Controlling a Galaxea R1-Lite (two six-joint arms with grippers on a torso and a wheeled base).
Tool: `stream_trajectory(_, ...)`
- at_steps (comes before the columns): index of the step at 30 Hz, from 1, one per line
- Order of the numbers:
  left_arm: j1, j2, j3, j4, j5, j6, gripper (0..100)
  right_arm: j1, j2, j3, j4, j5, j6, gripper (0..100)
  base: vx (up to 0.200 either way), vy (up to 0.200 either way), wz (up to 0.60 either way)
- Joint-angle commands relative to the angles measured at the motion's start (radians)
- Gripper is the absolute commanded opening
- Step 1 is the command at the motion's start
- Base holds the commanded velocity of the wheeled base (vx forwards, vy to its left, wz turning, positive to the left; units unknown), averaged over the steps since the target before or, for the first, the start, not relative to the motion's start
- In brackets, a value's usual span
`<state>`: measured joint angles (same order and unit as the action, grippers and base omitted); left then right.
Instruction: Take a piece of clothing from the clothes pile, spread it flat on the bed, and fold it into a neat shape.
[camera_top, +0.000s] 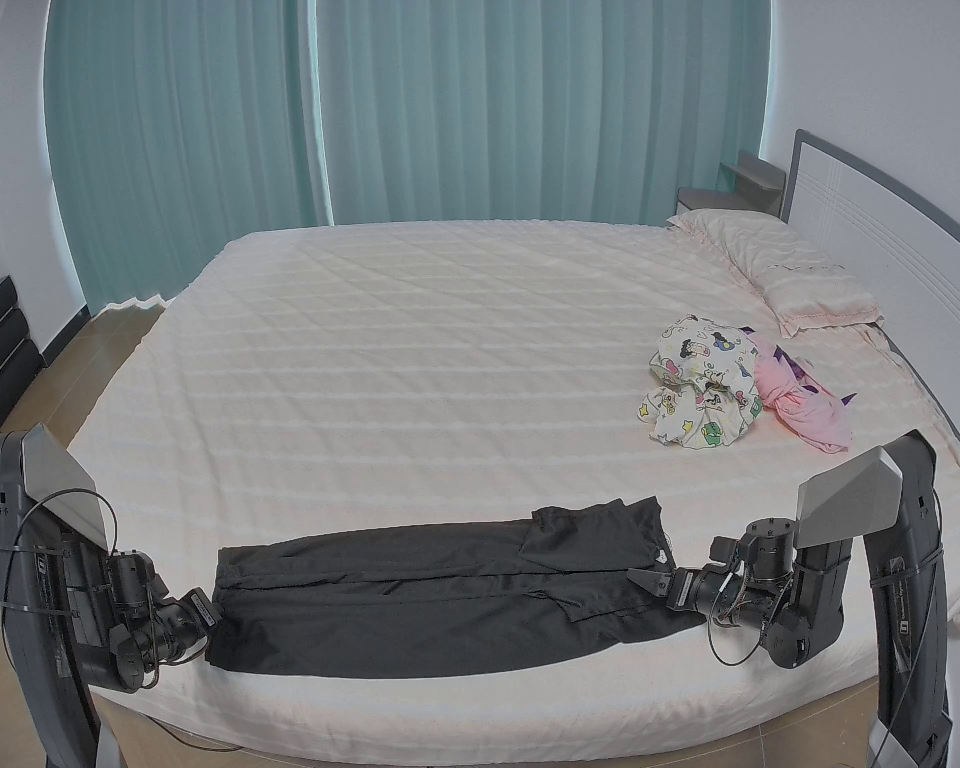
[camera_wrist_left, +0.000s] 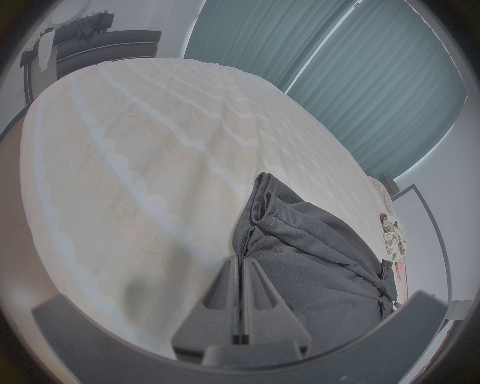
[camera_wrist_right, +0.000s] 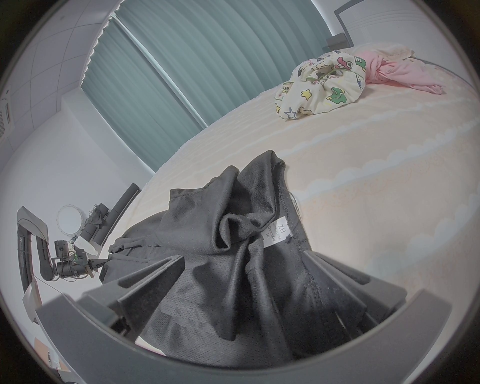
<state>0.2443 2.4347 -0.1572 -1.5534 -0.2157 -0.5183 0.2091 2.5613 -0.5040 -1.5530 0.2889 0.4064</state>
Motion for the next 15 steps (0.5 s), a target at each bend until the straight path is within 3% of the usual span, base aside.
stream_trajectory(1, 0.001, 0.003, -0.001, -0.013, -0.001, -0.002, 0, 0.001, 0.002, 0.002, -0.010, 0.001, 0.000, 100, 0.000, 0.000, 0.00)
stream_trajectory(2, 0.001, 0.003, -0.001, -0.013, -0.001, -0.002, 100, 0.001, 0.002, 0.002, -0.010, 0.001, 0.000, 100, 0.000, 0.000, 0.00)
stream_trajectory(3, 0.001, 0.004, -0.001, -0.013, 0.001, 0.000, 100, 0.006, 0.002, 0.002, -0.010, 0.001, 0.000, 0, 0.000, 0.000, 0.00)
stream_trajectory(14, 0.046, -0.045, 0.007, -0.013, -0.016, -0.043, 100, 0.007, -0.004, 0.015, -0.010, -0.001, 0.005, 0, 0.000, 0.000, 0.00)
stream_trajectory(15, 0.047, -0.046, 0.007, -0.013, -0.016, -0.045, 100, 0.007, -0.004, 0.015, -0.010, -0.001, 0.005, 100, 0.000, 0.000, 0.00)
